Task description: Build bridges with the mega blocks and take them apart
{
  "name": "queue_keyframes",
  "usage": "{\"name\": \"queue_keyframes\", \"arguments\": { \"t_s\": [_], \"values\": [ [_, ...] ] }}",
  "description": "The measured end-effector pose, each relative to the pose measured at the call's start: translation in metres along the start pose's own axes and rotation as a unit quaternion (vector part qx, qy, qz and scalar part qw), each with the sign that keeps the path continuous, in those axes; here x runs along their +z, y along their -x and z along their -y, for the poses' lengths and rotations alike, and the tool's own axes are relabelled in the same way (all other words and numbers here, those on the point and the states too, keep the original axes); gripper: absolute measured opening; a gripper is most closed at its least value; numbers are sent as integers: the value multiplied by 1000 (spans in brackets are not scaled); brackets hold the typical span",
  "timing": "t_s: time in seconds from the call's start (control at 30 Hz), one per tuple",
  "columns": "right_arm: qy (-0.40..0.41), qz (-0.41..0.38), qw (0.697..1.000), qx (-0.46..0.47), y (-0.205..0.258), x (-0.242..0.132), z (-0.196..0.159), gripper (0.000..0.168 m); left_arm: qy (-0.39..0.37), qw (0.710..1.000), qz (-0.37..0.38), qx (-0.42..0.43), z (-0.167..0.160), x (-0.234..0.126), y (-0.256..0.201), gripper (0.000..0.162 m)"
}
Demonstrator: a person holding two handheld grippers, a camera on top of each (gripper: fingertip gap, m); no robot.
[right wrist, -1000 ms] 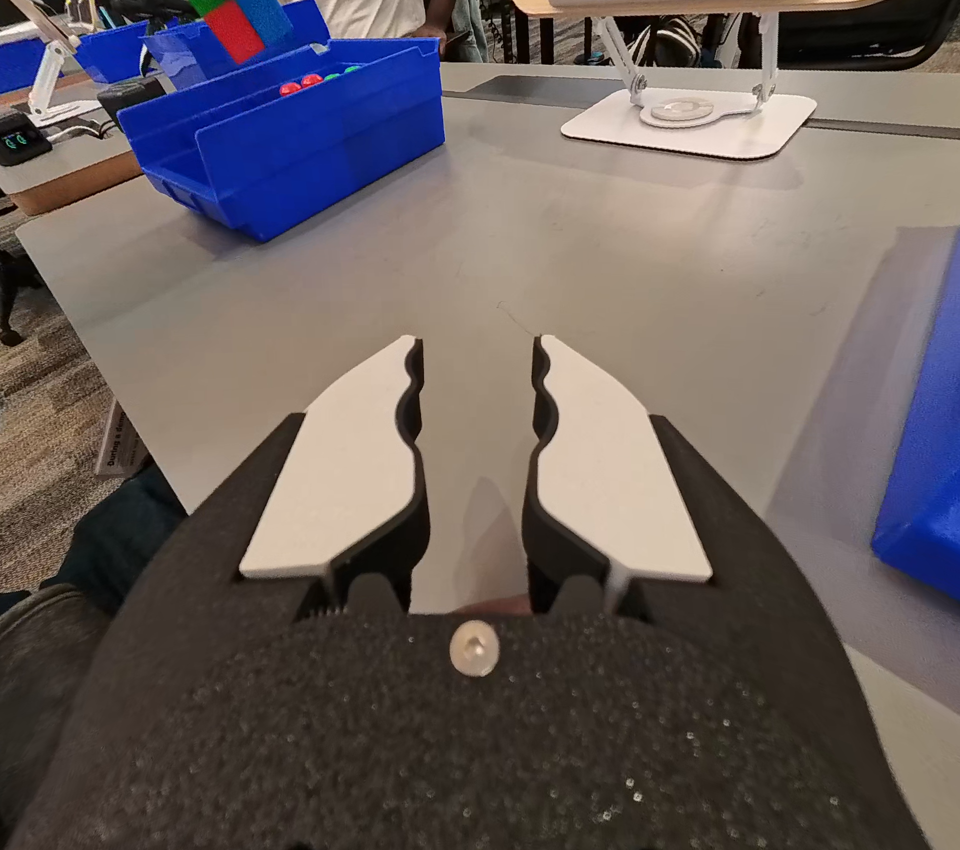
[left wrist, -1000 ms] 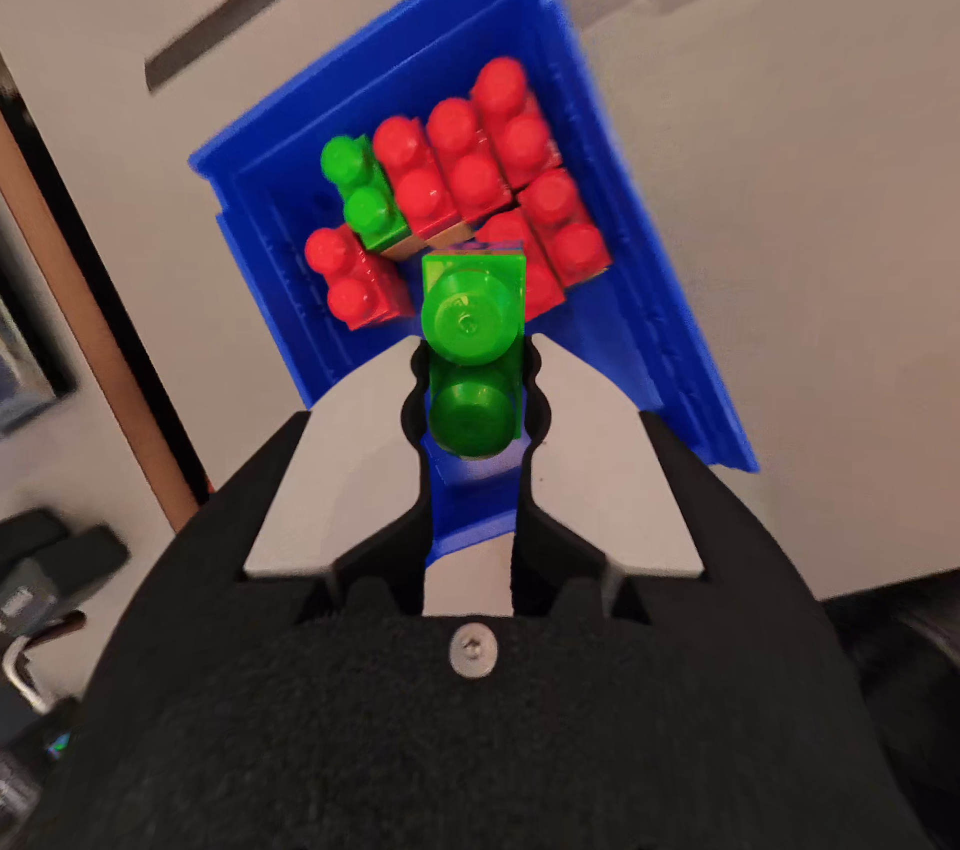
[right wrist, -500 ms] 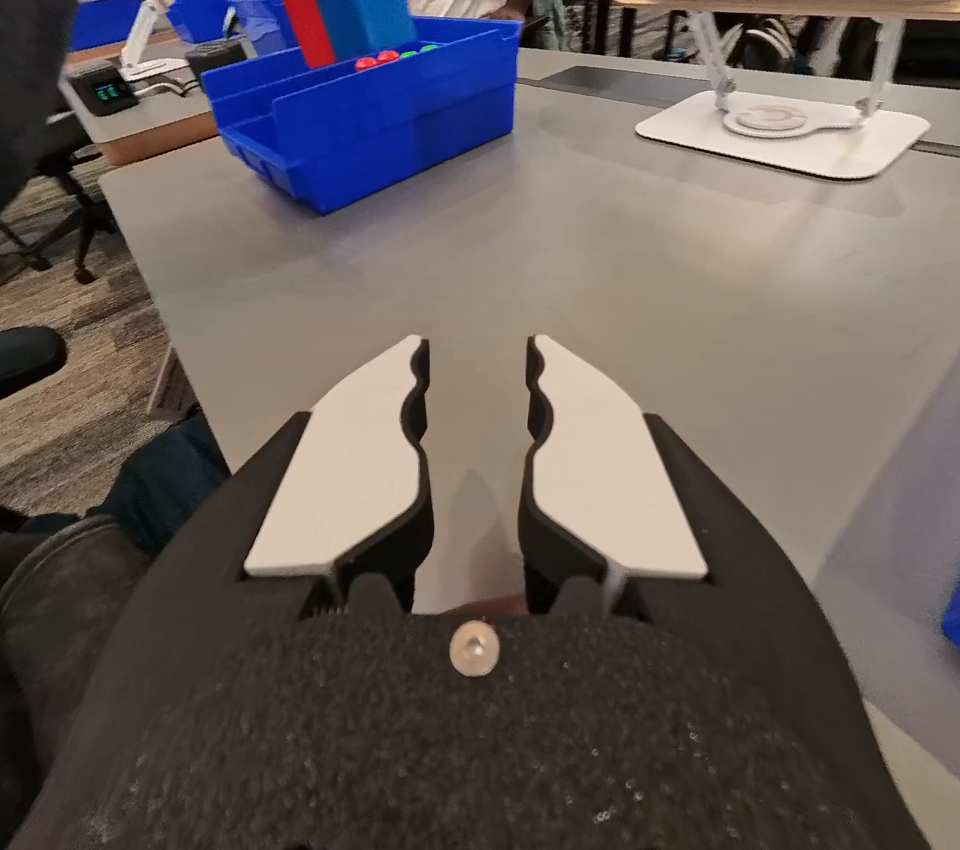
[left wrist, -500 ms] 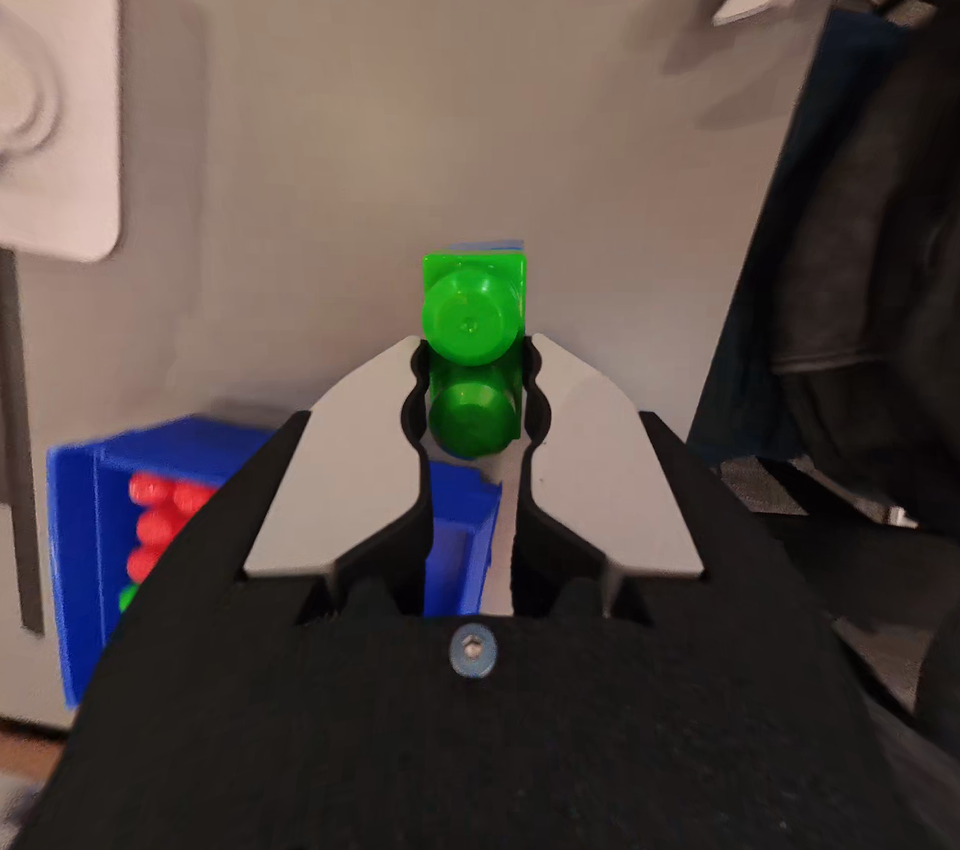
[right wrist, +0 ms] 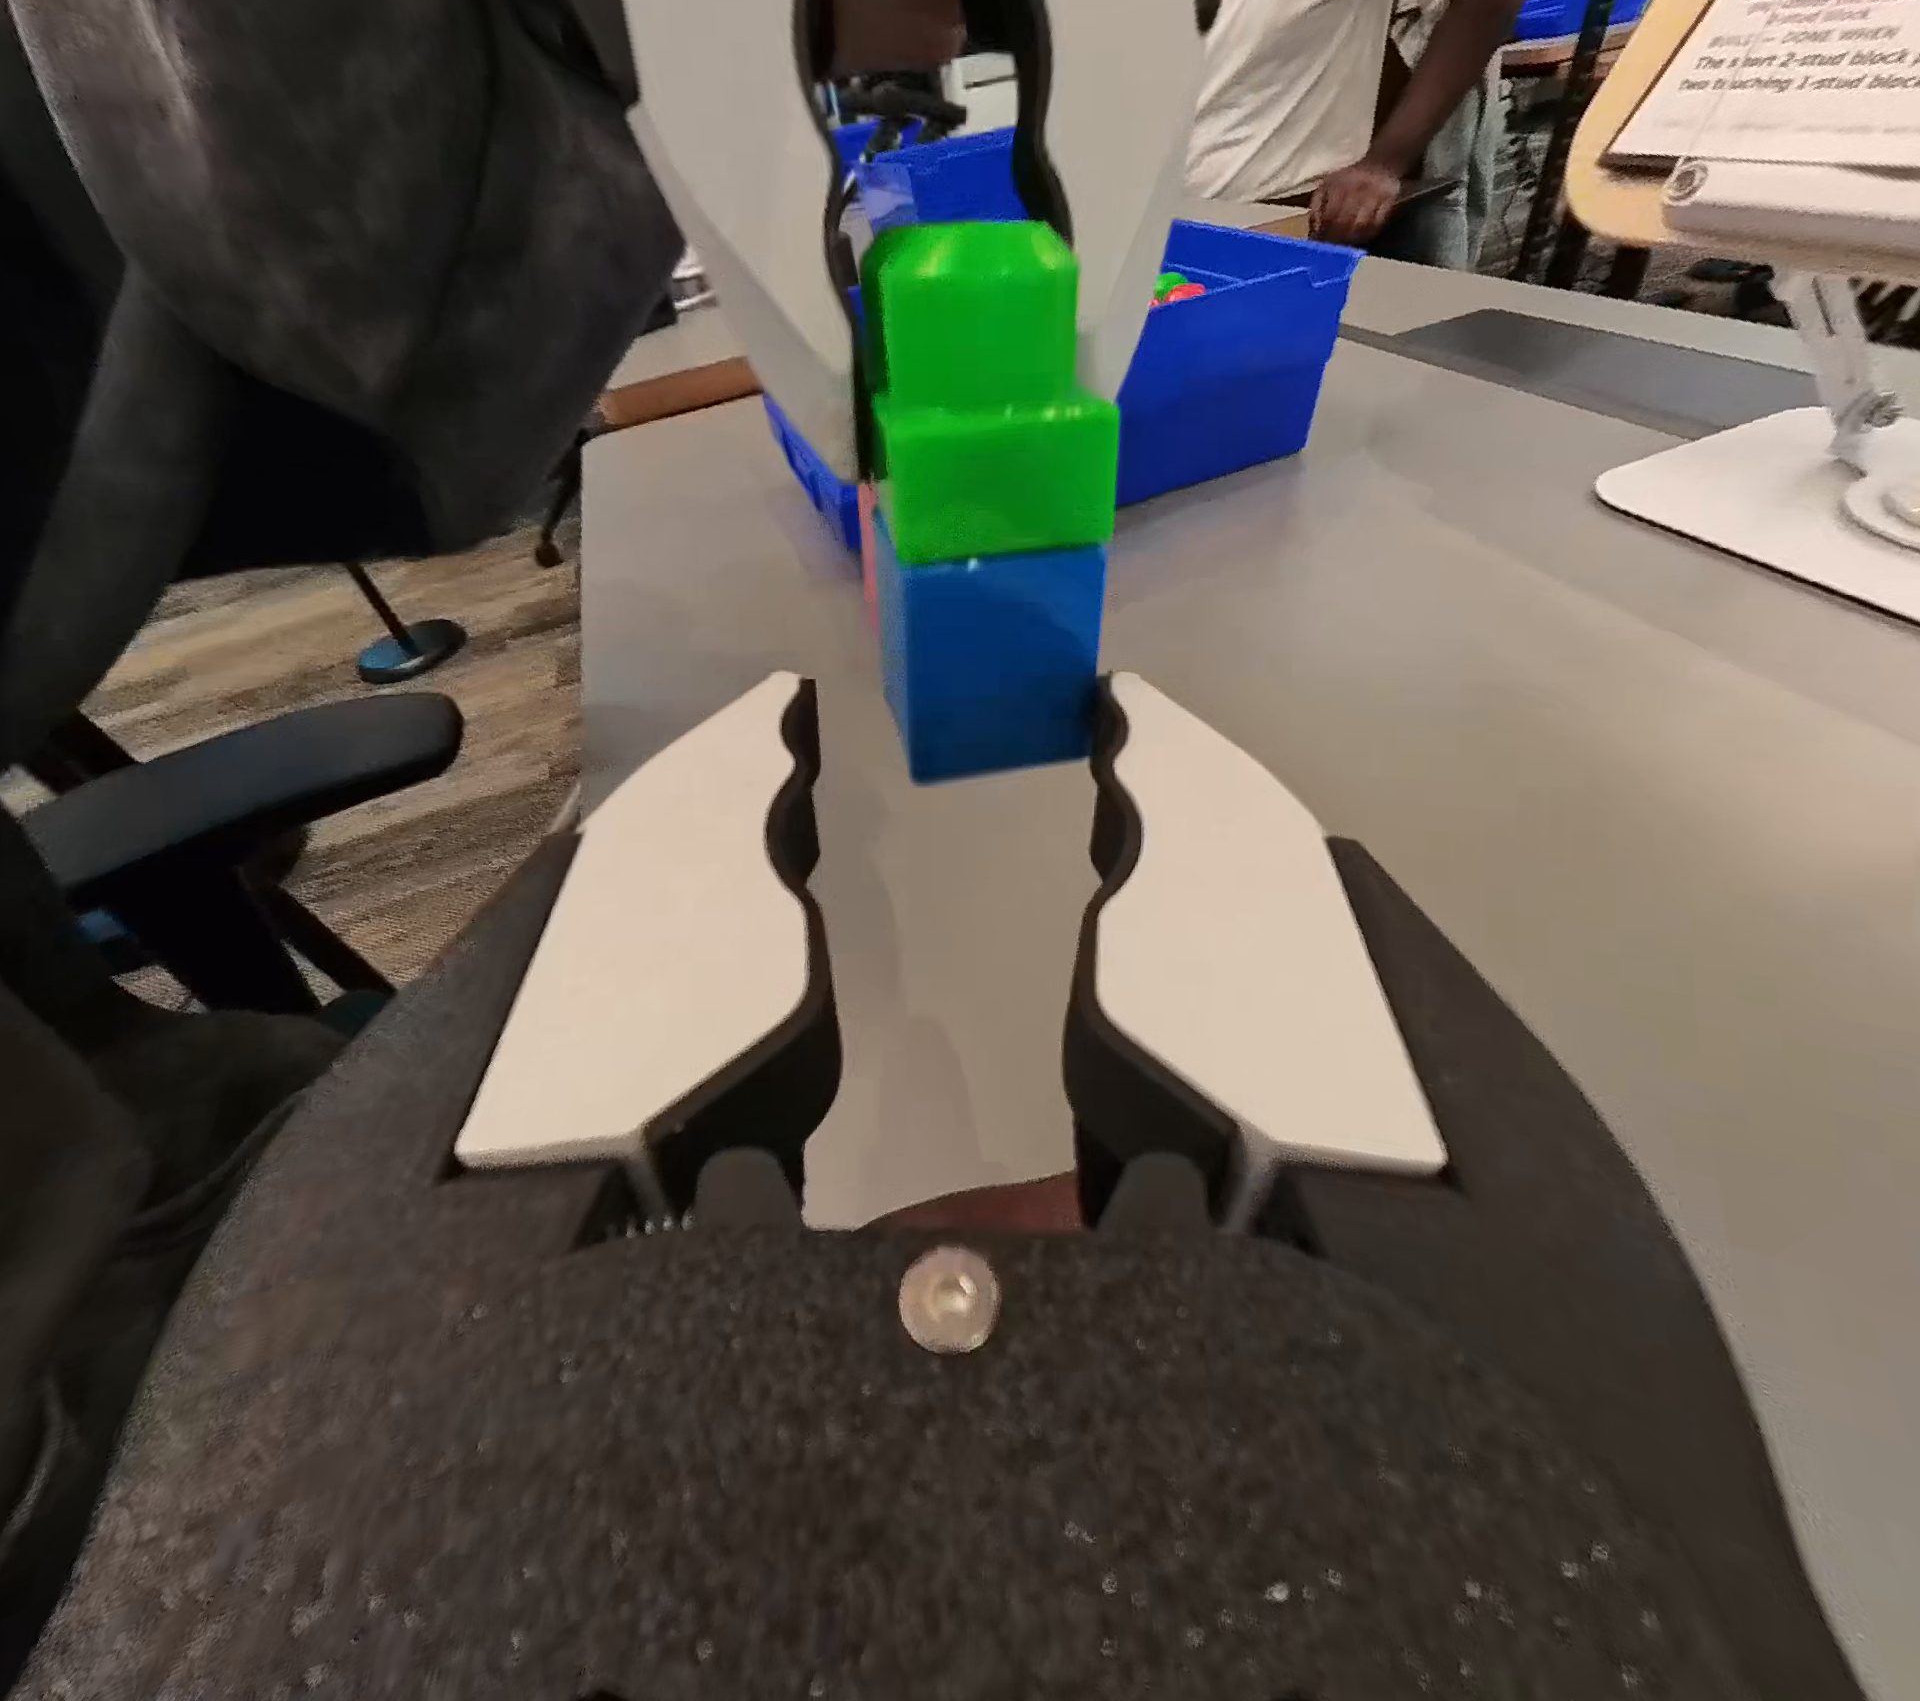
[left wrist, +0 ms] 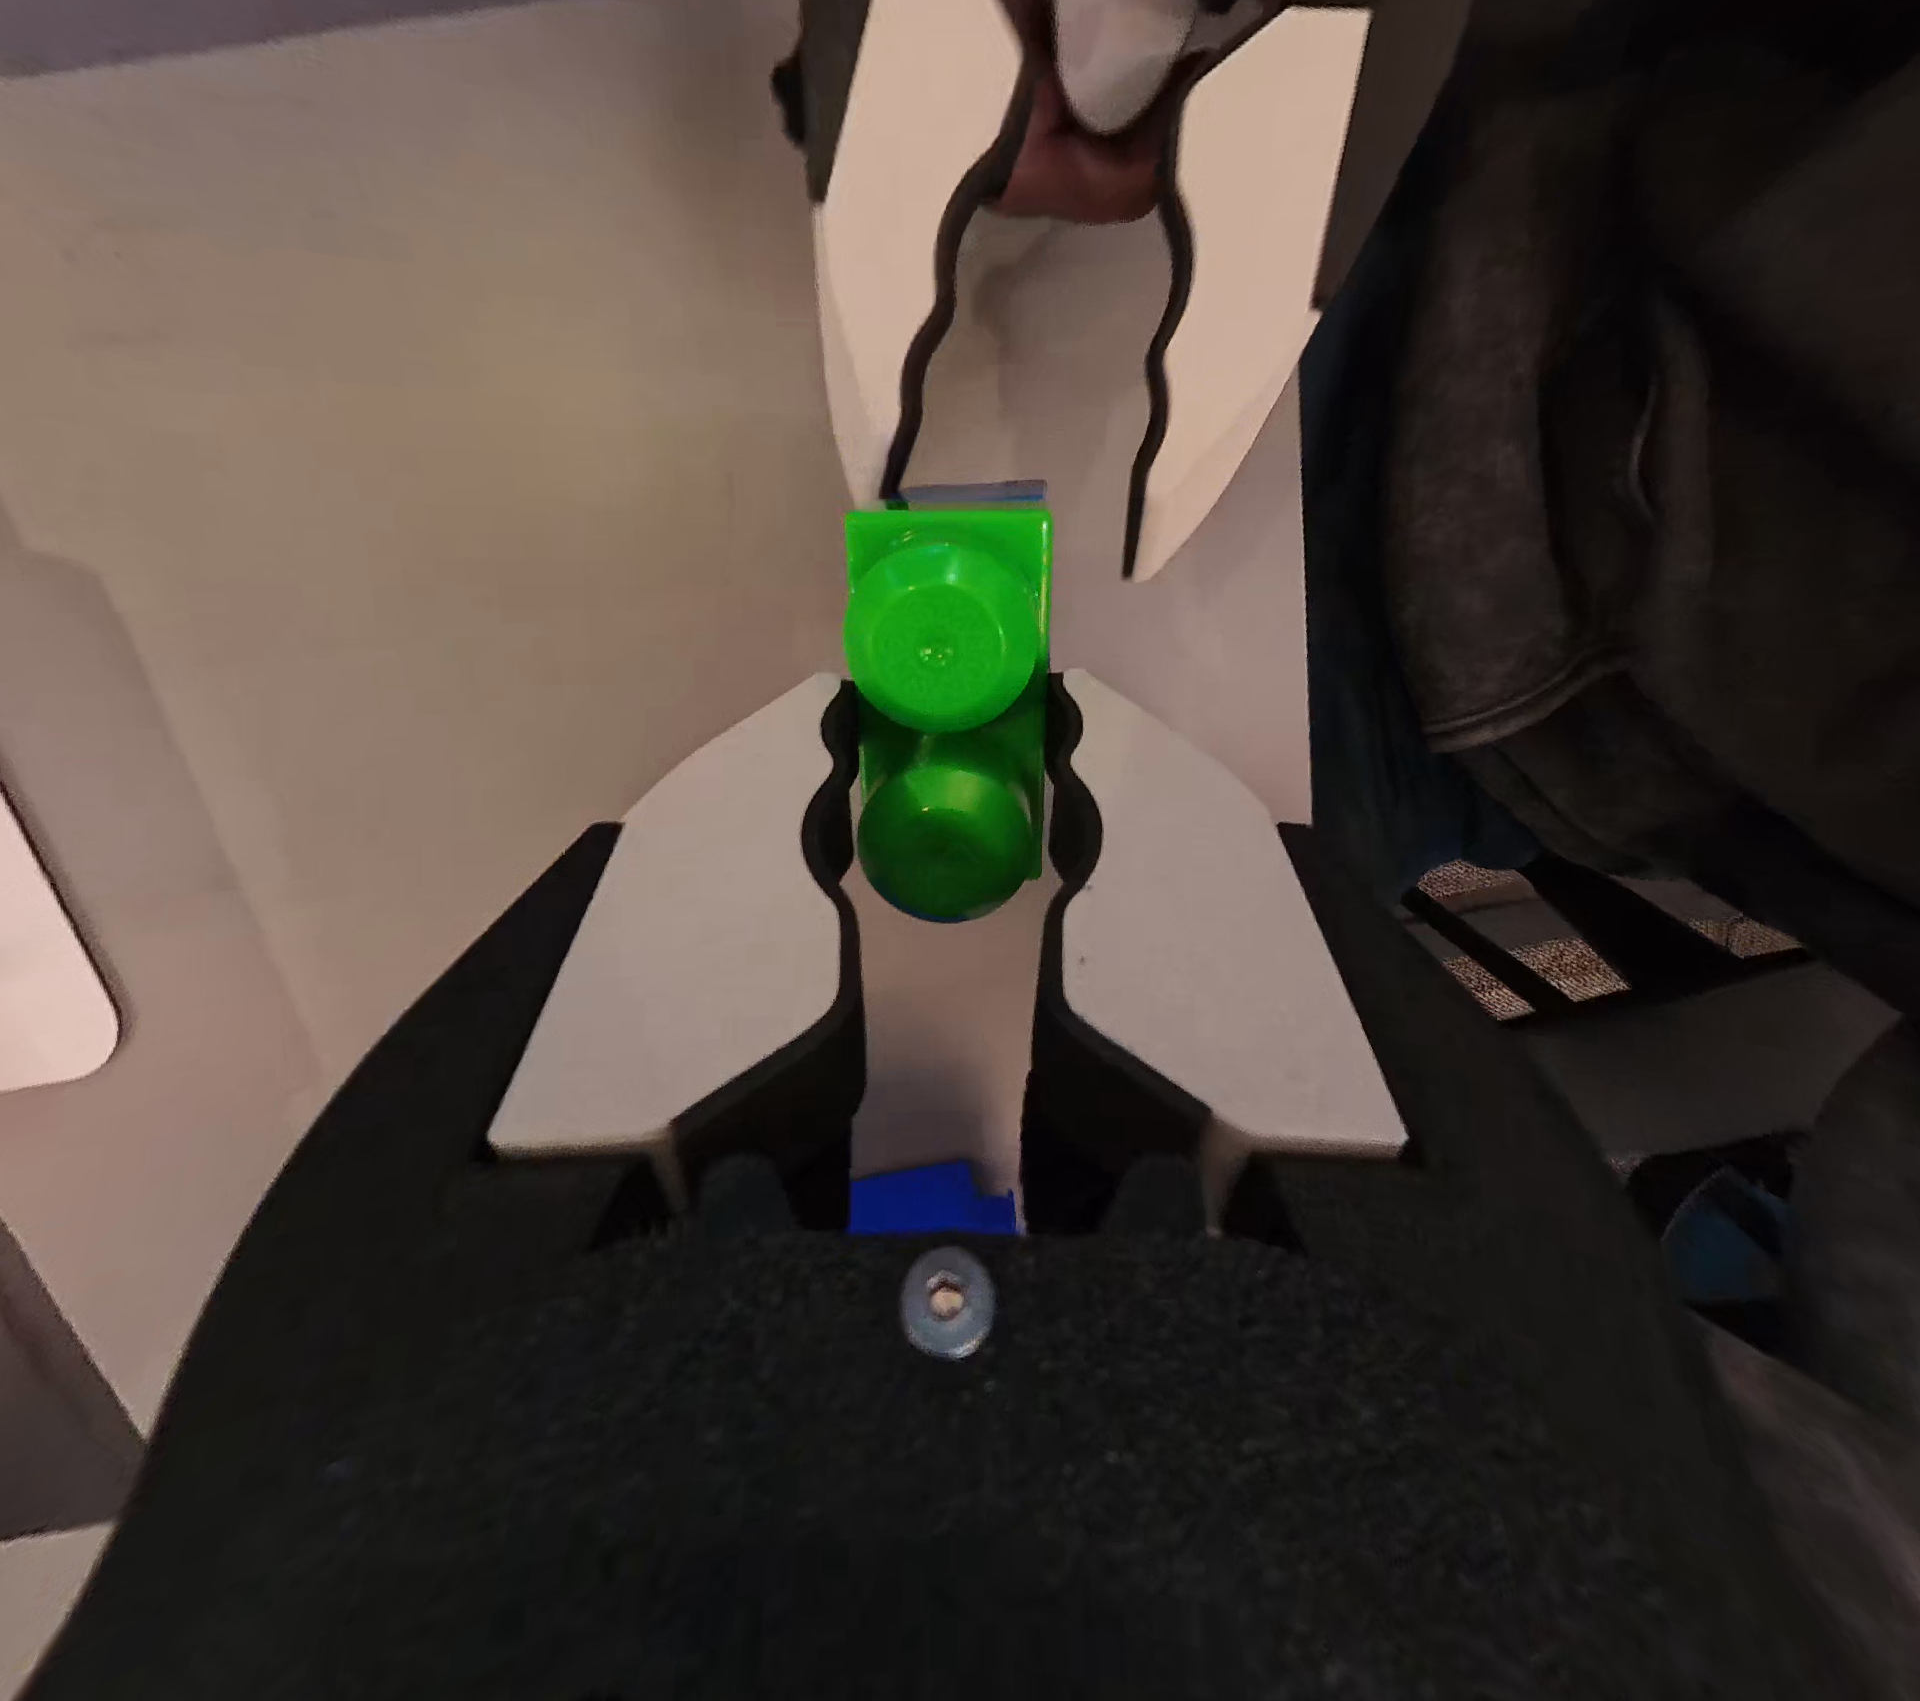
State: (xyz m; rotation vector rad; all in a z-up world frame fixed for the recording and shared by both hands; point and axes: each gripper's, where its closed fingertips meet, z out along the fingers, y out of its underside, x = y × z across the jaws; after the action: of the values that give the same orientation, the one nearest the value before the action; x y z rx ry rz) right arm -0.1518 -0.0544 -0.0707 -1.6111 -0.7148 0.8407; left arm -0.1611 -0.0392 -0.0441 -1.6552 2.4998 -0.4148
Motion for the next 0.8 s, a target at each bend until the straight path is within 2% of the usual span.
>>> {"name": "queue_keyframes", "arguments": {
  "t_s": [0.07,0.3,0.53,0.63,0.7,0.8],
  "values": [
    [-2,1,1000,3,-3,2,1,39,-4,1000,-6,7,5,4,-3,34],
    [-3,31,999,17,-2,0,-3,37,-41,999,-22,6,11,6,-5,34],
    [27,34,999,6,-1,6,-11,36,-38,999,-11,9,5,9,-7,33],
    [95,7,995,-14,-9,9,-39,36,-108,994,-7,-8,18,-6,-2,33],
    [70,13,997,16,-8,8,-38,36,-179,983,-17,-24,30,-32,-1,33],
    [83,-10,996,6,-13,1,-35,36,-187,982,17,-32,20,-44,3,33]
  ]
}}
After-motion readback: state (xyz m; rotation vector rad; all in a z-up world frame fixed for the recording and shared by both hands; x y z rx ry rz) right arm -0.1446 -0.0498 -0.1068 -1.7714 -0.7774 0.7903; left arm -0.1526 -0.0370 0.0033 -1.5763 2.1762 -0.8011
